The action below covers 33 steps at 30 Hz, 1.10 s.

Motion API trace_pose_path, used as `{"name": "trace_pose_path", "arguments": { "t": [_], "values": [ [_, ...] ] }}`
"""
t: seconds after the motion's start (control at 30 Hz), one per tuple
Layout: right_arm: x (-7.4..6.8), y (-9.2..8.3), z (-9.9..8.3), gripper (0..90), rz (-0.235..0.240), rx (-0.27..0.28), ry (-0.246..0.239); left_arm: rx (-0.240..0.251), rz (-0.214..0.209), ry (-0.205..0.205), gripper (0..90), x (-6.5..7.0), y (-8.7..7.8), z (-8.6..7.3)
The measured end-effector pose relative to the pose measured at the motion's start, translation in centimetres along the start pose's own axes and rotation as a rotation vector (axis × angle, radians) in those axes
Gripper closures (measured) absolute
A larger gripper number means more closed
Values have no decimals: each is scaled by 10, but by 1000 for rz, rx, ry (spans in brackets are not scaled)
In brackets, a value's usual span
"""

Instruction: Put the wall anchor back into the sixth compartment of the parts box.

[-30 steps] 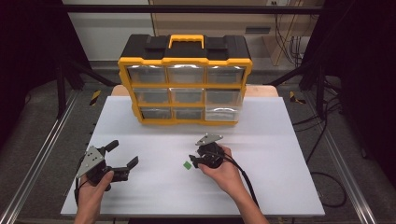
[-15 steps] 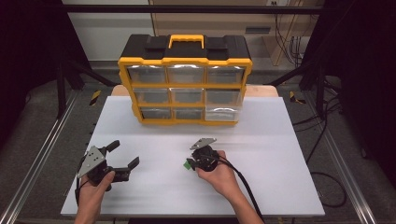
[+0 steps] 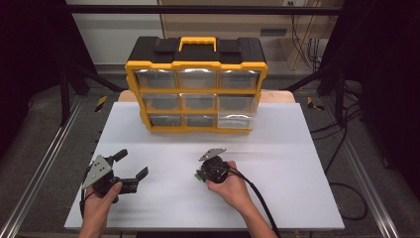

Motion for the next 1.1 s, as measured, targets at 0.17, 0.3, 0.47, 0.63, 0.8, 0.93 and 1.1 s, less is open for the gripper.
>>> {"name": "trace_pose_path", "arguments": {
  "t": [0.17, 0.3, 0.47, 0.63, 0.8, 0.93, 1.1],
  "values": [
    [-2, 1, -1, 794, 13, -9, -3, -1, -2, 3, 11, 0, 0, 0],
    [-1, 3, -2, 810, 7, -14, 4, -4, -2, 6, 11, 1, 0, 0],
    [0, 3, -2, 845, -1, -14, -3, -6, -2, 5, 11, 1, 1, 0],
    [1, 1, -4, 846, -9, 2, -8, -6, -3, 4, 11, 1, 0, 0],
    [15, -17, -6, 846, -35, 57, 20, -6, -2, 3, 11, 0, 1, -1],
    [25, -28, -9, 846, -49, 97, 34, -6, 0, 3, 11, 0, 1, -1],
    [44, -55, -18, 847, -84, 180, 72, -6, -1, 3, 11, 0, 1, -1]
  ]
}}
Point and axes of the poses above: each handheld gripper's, and its own axes: y roughly forward along the jaws, z roughly out of its top, x roughly to its right, the point moved 2 cm from there along y, roughly forward along the jaws, and after that the axes turned 4 degrees about x, right-handed, at the moved point
